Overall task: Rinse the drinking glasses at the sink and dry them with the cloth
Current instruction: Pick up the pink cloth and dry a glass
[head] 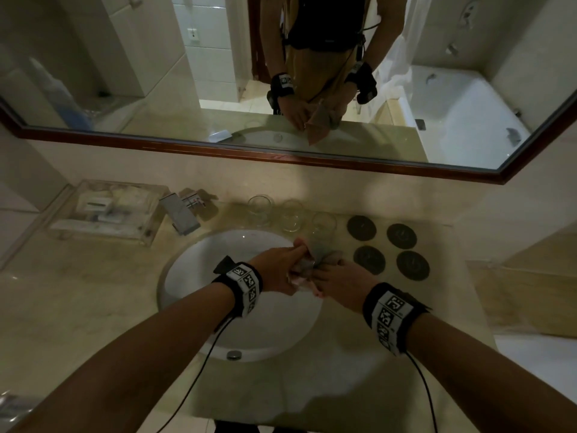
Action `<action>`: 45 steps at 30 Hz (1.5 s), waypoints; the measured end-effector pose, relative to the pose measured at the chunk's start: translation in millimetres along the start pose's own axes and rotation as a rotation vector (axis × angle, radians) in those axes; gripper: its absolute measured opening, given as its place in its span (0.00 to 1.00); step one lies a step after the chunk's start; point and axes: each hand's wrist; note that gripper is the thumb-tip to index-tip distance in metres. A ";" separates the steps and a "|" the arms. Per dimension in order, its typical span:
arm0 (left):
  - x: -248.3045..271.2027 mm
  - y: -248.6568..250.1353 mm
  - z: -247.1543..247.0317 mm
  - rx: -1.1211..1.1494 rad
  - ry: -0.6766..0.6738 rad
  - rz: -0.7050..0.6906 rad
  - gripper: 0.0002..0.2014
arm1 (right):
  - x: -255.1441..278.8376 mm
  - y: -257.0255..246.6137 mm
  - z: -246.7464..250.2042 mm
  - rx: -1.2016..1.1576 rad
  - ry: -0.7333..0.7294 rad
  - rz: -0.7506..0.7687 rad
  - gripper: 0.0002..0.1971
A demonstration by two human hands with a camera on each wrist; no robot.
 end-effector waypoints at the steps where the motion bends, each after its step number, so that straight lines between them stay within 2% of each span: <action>1: -0.9 0.1 1.7 -0.007 -0.022 0.001 0.40 | -2.1 1.2 -5.2 0.028 -0.023 -0.028 0.31; 3: -1.9 1.6 6.3 -0.069 -0.100 -0.003 0.37 | -6.9 0.1 -16.1 0.102 -0.087 -0.058 0.32; 6: -1.9 3.9 11.2 -0.161 -0.220 -0.004 0.36 | -11.6 -7.9 -26.5 0.106 -0.087 -0.050 0.31; 10: -2.7 2.1 15.2 -0.170 -0.261 -0.002 0.39 | -11.8 -15.0 -23.1 0.093 -0.054 -0.029 0.28; 13: -2.5 0.9 19.3 -0.153 -0.252 -0.004 0.39 | -13.4 -11.1 -23.4 0.042 -0.027 -0.025 0.30; 15: -2.7 0.9 21.4 -0.150 -0.230 -0.008 0.36 | -14.5 -10.9 -23.2 -0.209 -0.011 -0.075 0.31; 17: -2.4 0.6 23.1 -0.173 -0.204 -0.017 0.36 | -17.4 -11.0 -21.7 -0.599 -0.010 -0.168 0.31; 19: -0.9 0.7 24.0 -0.198 -0.170 -0.015 0.38 | -21.7 -10.5 -21.2 -0.935 -0.028 -0.214 0.27; 22: 1.0 3.0 19.9 -0.208 -0.126 -0.001 0.38 | -17.5 -10.3 -16.6 -1.533 -0.125 -0.203 0.19; 23: 1.5 4.0 17.6 -0.207 -0.111 0.002 0.39 | -13.8 -10.5 -13.3 -1.717 -0.128 -0.210 0.19; 24: 1.7 5.1 14.9 -0.210 -0.087 0.000 0.39 | -11.1 -9.6 -12.8 -1.831 -0.121 -0.224 0.21; 26: 1.2 6.5 9.8 -0.221 -0.042 -0.005 0.39 | -8.2 -5.1 -16.2 -1.898 -0.112 -0.225 0.23; 31: 1.1 6.5 1.6 -0.071 -0.030 0.042 0.39 | -12.9 5.1 -16.9 -1.756 -0.093 -0.212 0.24; 35: -0.8 2.2 -1.8 0.106 -0.025 0.083 0.38 | -13.4 11.4 -13.3 -1.605 0.124 -0.272 0.14; 37: -0.7 -0.9 -4.0 0.180 -0.009 0.100 0.38 | -11.6 13.9 -11.5 -1.505 0.270 -0.283 0.13; 39: -0.9 -3.6 -6.0 0.244 0.012 0.120 0.37 | -11.0 16.8 -13.3 -1.442 0.308 -0.277 0.11; 41: -1.7 -5.6 -5.3 0.310 0.027 0.143 0.36 | -11.9 17.7 -17.3 -1.200 0.208 -0.246 0.17; 43: -2.6 -7.1 -1.9 0.316 -0.001 0.126 0.35 | -9.1 15.8 -16.5 -0.764 0.089 -0.205 0.23; 45: -2.1 -6.8 3.1 0.257 -0.056 0.085 0.34 | -4.7 14.6 -14.4 -0.460 0.088 -0.127 0.26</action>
Point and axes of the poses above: each hand's wrist, its own x-axis away from the middle knuckle, its own z-axis out of the back of the hand, y = z × x, and after that the axes turned 9 degrees about -x, right-handed
